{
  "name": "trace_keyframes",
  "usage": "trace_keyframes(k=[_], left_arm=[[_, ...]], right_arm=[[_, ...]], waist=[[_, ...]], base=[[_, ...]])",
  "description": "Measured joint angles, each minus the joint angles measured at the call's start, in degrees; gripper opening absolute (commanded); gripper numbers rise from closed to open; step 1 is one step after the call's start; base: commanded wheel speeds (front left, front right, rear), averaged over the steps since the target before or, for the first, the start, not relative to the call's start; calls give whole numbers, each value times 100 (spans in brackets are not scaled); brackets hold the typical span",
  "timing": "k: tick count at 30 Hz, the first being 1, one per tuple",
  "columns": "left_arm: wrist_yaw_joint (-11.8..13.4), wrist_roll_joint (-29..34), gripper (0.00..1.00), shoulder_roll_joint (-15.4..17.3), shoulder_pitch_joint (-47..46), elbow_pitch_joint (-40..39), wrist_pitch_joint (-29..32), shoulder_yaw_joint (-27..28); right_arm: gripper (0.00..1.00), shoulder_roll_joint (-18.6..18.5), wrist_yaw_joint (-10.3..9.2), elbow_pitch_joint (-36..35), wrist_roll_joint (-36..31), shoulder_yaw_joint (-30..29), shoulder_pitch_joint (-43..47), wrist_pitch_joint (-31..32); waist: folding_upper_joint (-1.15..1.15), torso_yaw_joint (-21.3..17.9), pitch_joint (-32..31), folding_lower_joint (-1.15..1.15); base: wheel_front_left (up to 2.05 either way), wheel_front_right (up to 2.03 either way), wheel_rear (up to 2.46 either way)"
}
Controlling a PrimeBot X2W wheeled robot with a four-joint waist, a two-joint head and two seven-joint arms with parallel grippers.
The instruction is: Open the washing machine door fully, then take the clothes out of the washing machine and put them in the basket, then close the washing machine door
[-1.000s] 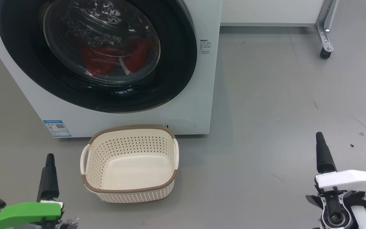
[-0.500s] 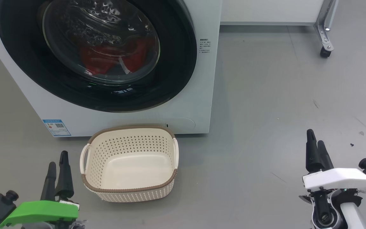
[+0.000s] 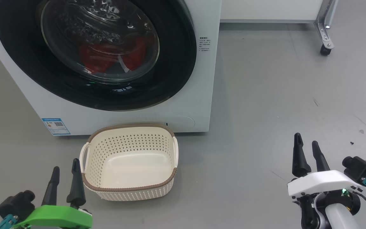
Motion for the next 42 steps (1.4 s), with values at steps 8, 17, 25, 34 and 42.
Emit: trace_keyframes(k=[8, 17, 25, 34, 42], left_arm=[[204, 837, 100, 38, 32, 34, -114, -167], [381, 1608, 100, 54, 40, 215, -229, -360], [545, 2291, 100, 51, 40, 316, -343, -520], [684, 2906, 100, 32, 41, 541, -431, -659], [734, 2920, 100, -38, 40, 565, -480, -616]], right_arm=[[100, 0, -191, 126, -769, 224, -1, -110], [100, 1, -326, 359, -1508, 483, -16, -253], [100, 1, -415, 544, -2145, 716, -105, -347], [100, 0, -502, 695, -2660, 897, -151, -486], [100, -1, -549, 715, -2689, 940, -234, -519]], waist=[[0, -16, 21, 0], [0, -29, 21, 0], [0, -35, 17, 0], [0, -34, 13, 0], [0, -36, -5, 0]], base=[[0, 0, 0], [0, 0, 0], [0, 0, 0], [0, 0, 0], [0, 0, 0]])
